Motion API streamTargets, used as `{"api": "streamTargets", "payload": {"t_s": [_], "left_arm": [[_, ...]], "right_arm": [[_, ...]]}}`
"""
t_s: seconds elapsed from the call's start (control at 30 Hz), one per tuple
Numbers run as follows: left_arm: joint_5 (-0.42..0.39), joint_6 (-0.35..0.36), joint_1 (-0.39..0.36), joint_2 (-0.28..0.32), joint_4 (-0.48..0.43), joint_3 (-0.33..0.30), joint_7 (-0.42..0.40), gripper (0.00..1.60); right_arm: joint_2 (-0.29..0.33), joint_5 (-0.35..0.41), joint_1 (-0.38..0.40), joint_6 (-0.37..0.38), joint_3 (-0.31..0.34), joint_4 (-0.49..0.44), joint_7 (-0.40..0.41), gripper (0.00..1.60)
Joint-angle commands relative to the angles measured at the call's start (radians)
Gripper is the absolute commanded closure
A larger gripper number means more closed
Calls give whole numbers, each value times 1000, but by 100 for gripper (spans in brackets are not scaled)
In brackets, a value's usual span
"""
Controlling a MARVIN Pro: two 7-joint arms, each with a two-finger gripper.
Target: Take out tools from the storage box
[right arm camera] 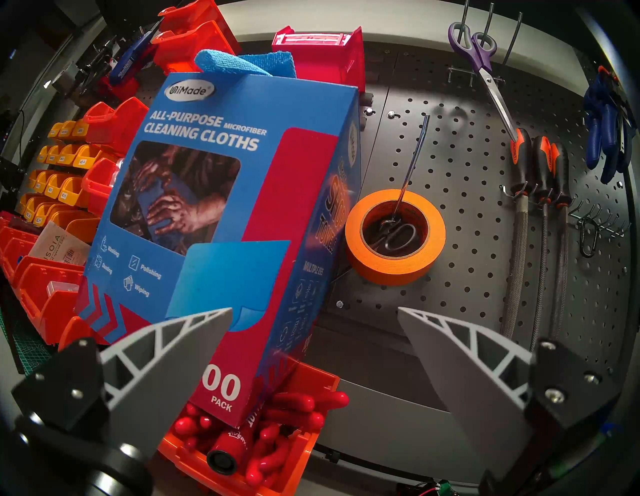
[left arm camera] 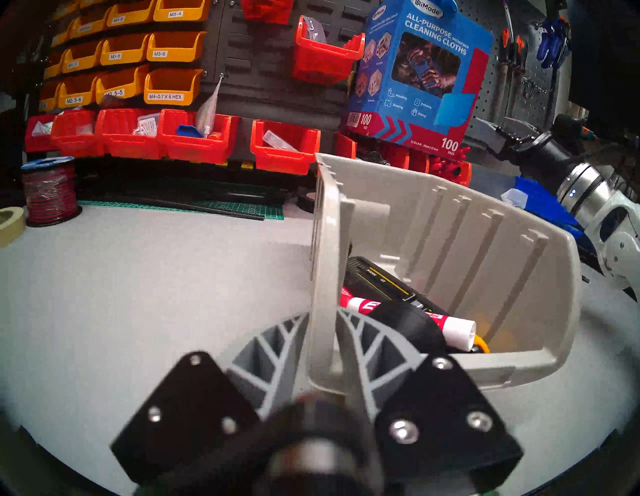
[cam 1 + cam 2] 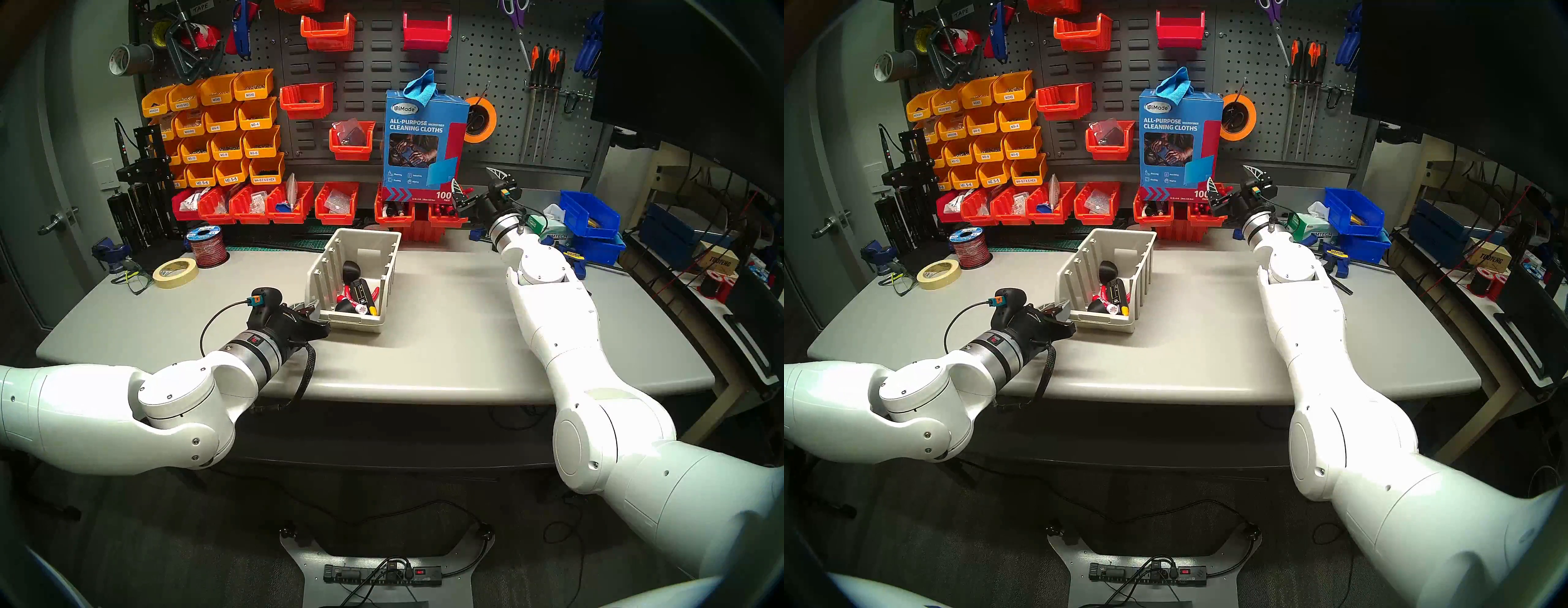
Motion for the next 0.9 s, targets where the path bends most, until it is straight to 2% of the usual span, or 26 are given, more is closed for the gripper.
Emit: {"api": "streamTargets", "payload": {"t_s": [0.0, 0.2, 0.23, 0.27, 0.37, 0.63, 0.8, 0.87], "left_arm": [[40, 48, -3, -17, -23, -8, 122, 0], [49, 73, 3, -47, -35, -20, 234, 0], [53, 73, 5, -60, -39, -21, 273, 0], [41, 76, 5, -58, -41, -26, 263, 0], [57, 68, 2, -71, -60, -29, 324, 0], [22, 44, -58, 17, -125, -78, 223, 0], [-18, 24, -92, 93, -151, -120, 162, 0], [-21, 8, -106, 105, -141, -136, 167, 0]], "right_arm": [[-1, 1, 13, -1, 0, -18, 0, 0], [-1, 1, 12, 0, 0, -20, 0, 0], [-1, 1, 12, 1, 0, -21, 0, 0], [-1, 1, 12, 1, 0, -21, 0, 0], [-1, 1, 12, 2, 0, -22, 0, 0], [-1, 1, 13, -1, 0, -19, 0, 0], [-1, 1, 13, -1, 0, -18, 0, 0], [-1, 1, 14, -2, 0, -17, 0, 0]]}}
